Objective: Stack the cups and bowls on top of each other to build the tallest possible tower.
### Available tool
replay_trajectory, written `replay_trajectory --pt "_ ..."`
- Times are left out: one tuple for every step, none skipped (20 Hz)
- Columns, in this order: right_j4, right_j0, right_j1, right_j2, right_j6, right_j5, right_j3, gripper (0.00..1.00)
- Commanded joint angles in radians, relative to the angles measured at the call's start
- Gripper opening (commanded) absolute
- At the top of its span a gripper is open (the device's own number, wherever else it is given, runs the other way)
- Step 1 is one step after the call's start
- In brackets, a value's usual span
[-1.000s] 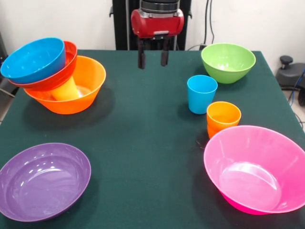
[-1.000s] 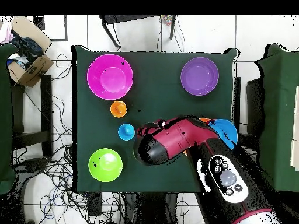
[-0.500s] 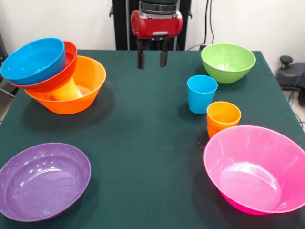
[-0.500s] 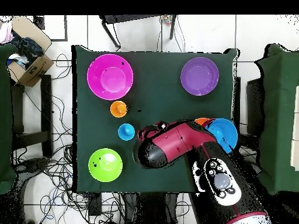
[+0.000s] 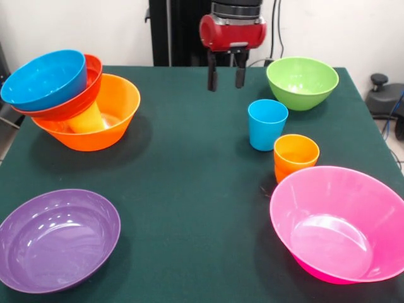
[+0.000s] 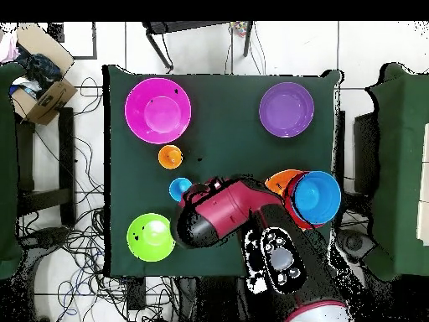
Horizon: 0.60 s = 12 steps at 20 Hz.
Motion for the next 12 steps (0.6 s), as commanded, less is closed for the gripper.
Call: replay_trajectory --pt "0.046 0.100 0.076 -0.109 0.243 -0.061 -0.061 1.00" --pt "0.047 0.111 0.083 -0.120 0.245 -0.070 -0.067 1.00" --pt "0.046 0.120 0.087 -0.130 0.242 -0.079 -0.072 1.00" --pt "0.044 0.126 0.092 -0.143 0.240 -0.091 -0.078 1.00" --pt "0.038 0.133 0.099 -0.157 0.240 -0.104 -0.087 1.00" --pt "0.031 0.136 0.110 -0.169 0.240 -0.120 -0.096 1.00" --pt "0.024 0.138 0.117 -0.180 0.239 -0.135 -0.104 1.00" --pt "0.018 0.141 0.124 -0.189 0.238 -0.149 -0.114 1.00" --pt "0.016 0.145 0.131 -0.199 0.240 -0.161 -0.123 1.00" --pt "0.016 0.151 0.139 -0.210 0.245 -0.172 -0.133 1.00" --pt "0.018 0.155 0.147 -0.218 0.246 -0.181 -0.140 1.00" --pt "0.018 0.165 0.157 -0.231 0.249 -0.191 -0.151 1.00"
